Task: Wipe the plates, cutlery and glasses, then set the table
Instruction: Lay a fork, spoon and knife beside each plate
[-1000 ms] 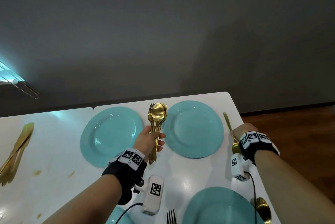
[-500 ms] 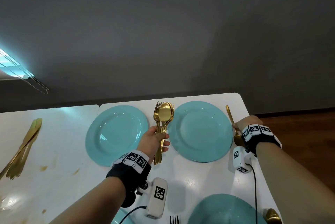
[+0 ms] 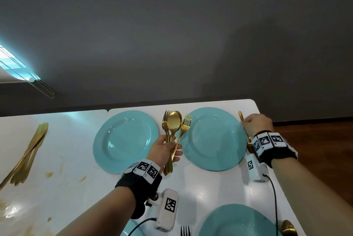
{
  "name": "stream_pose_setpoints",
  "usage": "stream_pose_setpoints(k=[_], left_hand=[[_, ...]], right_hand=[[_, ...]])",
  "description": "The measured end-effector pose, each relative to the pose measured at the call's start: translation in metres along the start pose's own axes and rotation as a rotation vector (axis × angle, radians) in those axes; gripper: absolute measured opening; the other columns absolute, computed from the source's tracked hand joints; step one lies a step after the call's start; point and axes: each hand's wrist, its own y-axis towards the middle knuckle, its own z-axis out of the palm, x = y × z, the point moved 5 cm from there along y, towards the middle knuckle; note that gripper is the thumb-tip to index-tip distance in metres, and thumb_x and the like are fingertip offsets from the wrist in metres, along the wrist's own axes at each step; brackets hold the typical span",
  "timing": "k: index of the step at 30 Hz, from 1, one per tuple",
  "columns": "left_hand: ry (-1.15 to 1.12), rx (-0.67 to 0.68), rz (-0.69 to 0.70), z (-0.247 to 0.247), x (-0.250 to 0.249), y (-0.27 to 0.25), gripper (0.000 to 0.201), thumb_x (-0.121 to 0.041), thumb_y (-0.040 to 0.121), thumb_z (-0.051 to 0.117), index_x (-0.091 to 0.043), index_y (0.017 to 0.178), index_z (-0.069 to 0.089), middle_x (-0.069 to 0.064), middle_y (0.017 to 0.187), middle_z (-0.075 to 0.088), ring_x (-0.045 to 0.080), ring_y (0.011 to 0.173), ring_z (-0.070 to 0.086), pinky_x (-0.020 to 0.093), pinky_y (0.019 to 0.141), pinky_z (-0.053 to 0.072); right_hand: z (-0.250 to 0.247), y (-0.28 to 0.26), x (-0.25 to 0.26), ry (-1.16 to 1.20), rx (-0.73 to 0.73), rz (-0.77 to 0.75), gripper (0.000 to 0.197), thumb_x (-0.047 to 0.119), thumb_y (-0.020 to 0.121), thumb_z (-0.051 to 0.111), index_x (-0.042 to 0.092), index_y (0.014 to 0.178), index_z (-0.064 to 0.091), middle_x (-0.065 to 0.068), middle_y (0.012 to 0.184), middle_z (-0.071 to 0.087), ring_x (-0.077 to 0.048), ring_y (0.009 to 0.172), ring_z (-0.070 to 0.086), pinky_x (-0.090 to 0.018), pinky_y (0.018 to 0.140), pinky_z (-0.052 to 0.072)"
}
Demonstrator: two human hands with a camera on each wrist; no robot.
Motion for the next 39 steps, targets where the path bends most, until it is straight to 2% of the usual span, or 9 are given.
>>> stream_pose_setpoints(k=[3,7,9,13,17,22,28,34,39], left_hand=[[0.035,0.022,0.004,0.003,-0.001,-0.004,0.012,-0.004,0.097,0.041,-0.012,0.095,0.05,0.01,0.074,0.064,0.02,0.057,0.06,0.024,0.047,0.049],[0.148,0.071,0.031,0.008,-0.004,-0.011,0.012,-0.002,0.097,0.04,-0.011,0.095,0.048,0.01,0.07,0.063,0.02,0.053,0.058,0.022,0.041,0.045],[0.21,0.098,0.053,0.009,-0.007,-0.014,0.011,-0.004,0.097,0.039,-0.011,0.095,0.048,0.009,0.071,0.062,0.019,0.053,0.057,0.022,0.042,0.045],[0.255,0.141,0.056,0.006,-0.007,-0.018,0.011,-0.006,0.098,0.04,-0.012,0.093,0.047,0.011,0.075,0.063,0.022,0.056,0.059,0.025,0.047,0.047],[0.117,0.119,0.013,-0.008,-0.007,-0.021,0.009,0.003,0.095,0.041,-0.005,0.096,0.046,0.014,0.072,0.061,0.022,0.057,0.059,0.026,0.052,0.051],[0.048,-0.069,0.088,-0.05,-0.018,-0.014,0.014,0.005,0.093,0.039,-0.003,0.101,0.046,0.011,0.07,0.06,0.021,0.06,0.055,0.027,0.06,0.048],[-0.038,-0.181,0.115,-0.089,-0.025,-0.009,0.013,-0.002,0.098,0.037,-0.005,0.105,0.048,0.01,0.074,0.059,0.02,0.06,0.055,0.028,0.062,0.049],[-0.042,-0.175,0.11,-0.101,-0.022,-0.008,0.012,-0.002,0.097,0.04,-0.006,0.104,0.049,0.01,0.076,0.06,0.019,0.06,0.055,0.026,0.06,0.049],[-0.069,-0.179,0.092,-0.11,-0.015,-0.008,0.01,-0.002,0.097,0.041,-0.006,0.102,0.049,0.011,0.076,0.06,0.019,0.059,0.054,0.025,0.059,0.049]], right_hand=[[0.002,-0.047,0.053,0.1,-0.035,-0.396,0.017,0.018,0.086,0.059,0.017,0.094,0.073,-0.003,0.107,0.07,-0.025,0.105,0.061,-0.03,0.098,0.039],[0.031,-0.119,0.11,-0.14,0.128,-0.874,0.027,0.025,0.095,0.046,0.022,0.113,0.066,0.004,0.117,0.062,-0.015,0.114,0.053,-0.03,0.093,0.043],[0.046,-0.132,0.12,-0.242,0.167,-0.975,0.027,0.019,0.095,0.043,0.019,0.11,0.066,0.0,0.112,0.063,-0.019,0.111,0.054,-0.033,0.089,0.047],[0.055,-0.142,0.126,-0.408,0.197,-0.989,0.025,0.014,0.094,0.045,0.016,0.106,0.067,-0.004,0.106,0.062,-0.023,0.106,0.054,-0.032,0.078,0.042],[0.047,-0.148,0.125,-0.412,0.186,-0.896,0.025,0.02,0.092,0.05,0.02,0.106,0.07,-0.003,0.107,0.059,-0.021,0.108,0.049,-0.028,0.07,0.032],[0.045,-0.141,0.111,-0.354,0.229,-0.517,0.021,0.023,0.086,0.056,0.021,0.1,0.073,-0.003,0.105,0.068,-0.026,0.102,0.059,-0.029,0.081,0.048],[0.084,-0.126,0.104,0.028,0.292,-0.062,0.018,0.018,0.081,0.064,0.009,0.094,0.073,-0.007,0.101,0.071,-0.024,0.096,0.065,-0.027,0.084,0.053],[0.126,-0.128,0.135,0.123,0.314,0.084,0.025,0.018,0.081,0.067,0.001,0.1,0.066,-0.012,0.107,0.069,-0.027,0.099,0.065,-0.027,0.081,0.052],[0.134,-0.128,0.15,0.069,0.287,0.095,0.015,0.013,0.084,0.061,0.004,0.072,0.057,-0.011,0.106,0.069,-0.026,0.098,0.066,-0.024,0.07,0.048]])
